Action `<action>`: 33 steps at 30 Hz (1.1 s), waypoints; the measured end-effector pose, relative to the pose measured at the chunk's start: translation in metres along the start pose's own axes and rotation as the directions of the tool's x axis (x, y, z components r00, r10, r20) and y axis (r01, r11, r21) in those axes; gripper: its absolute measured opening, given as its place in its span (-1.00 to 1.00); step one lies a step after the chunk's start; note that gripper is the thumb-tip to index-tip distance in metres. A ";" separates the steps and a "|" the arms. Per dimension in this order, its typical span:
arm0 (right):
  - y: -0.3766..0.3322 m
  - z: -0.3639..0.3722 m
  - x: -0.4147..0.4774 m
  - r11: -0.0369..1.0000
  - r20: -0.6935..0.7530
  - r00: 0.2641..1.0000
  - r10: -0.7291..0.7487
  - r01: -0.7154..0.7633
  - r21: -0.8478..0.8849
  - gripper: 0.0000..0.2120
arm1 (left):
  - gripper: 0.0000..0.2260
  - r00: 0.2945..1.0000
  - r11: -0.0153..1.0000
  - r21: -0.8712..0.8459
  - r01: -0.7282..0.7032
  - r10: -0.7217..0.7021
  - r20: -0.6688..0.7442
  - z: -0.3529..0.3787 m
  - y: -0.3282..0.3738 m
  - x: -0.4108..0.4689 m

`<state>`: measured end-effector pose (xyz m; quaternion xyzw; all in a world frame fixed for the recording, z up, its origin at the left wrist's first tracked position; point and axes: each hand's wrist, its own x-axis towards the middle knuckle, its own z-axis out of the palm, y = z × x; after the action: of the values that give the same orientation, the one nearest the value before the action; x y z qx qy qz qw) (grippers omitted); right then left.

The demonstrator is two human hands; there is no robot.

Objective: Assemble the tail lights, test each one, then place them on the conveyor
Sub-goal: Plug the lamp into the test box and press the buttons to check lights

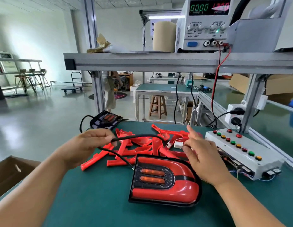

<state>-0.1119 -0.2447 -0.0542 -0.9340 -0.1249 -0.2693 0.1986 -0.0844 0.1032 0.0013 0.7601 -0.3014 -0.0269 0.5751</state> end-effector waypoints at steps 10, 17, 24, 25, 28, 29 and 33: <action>0.002 0.006 0.001 0.974 0.015 0.988 0.156 -0.151 -0.169 -0.85 | -0.67 0.850 0.868 0.226 0.443 -0.327 -0.413 -0.020 0.010 -0.018; 0.004 0.009 0.001 0.964 -0.016 0.983 0.181 -0.180 -0.196 -0.83 | -0.83 0.980 0.723 0.662 0.196 -0.175 -0.098 0.104 0.038 0.089; 0.008 0.006 0.002 0.978 -0.019 0.987 0.161 -0.163 -0.134 -0.86 | -0.77 0.916 0.331 0.925 0.188 -0.399 -0.043 0.138 -0.016 0.130; 0.007 0.006 0.002 0.978 -0.018 0.987 0.161 -0.162 -0.130 -0.86 | -0.79 0.921 0.308 0.935 0.173 -0.387 -0.043 0.135 -0.018 0.132; 0.005 0.006 0.001 0.980 -0.024 0.988 0.153 -0.155 -0.124 -0.85 | -0.77 0.941 0.332 0.917 0.219 -0.321 -0.108 0.126 -0.013 0.129; 0.005 0.006 0.001 0.982 -0.032 0.988 0.149 -0.152 -0.111 -0.86 | -0.75 0.948 0.359 0.900 0.246 -0.282 -0.147 0.122 -0.008 0.124; 0.002 0.003 0.000 0.991 -0.084 0.989 0.120 -0.124 -0.054 -0.85 | -0.77 0.967 0.488 0.839 0.242 -0.046 -0.252 0.104 0.002 0.091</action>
<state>-0.1097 -0.2449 -0.0569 -0.9338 -0.0514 -0.2978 0.1917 -0.0511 -0.0311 -0.0036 0.9662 -0.1513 0.1539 0.1407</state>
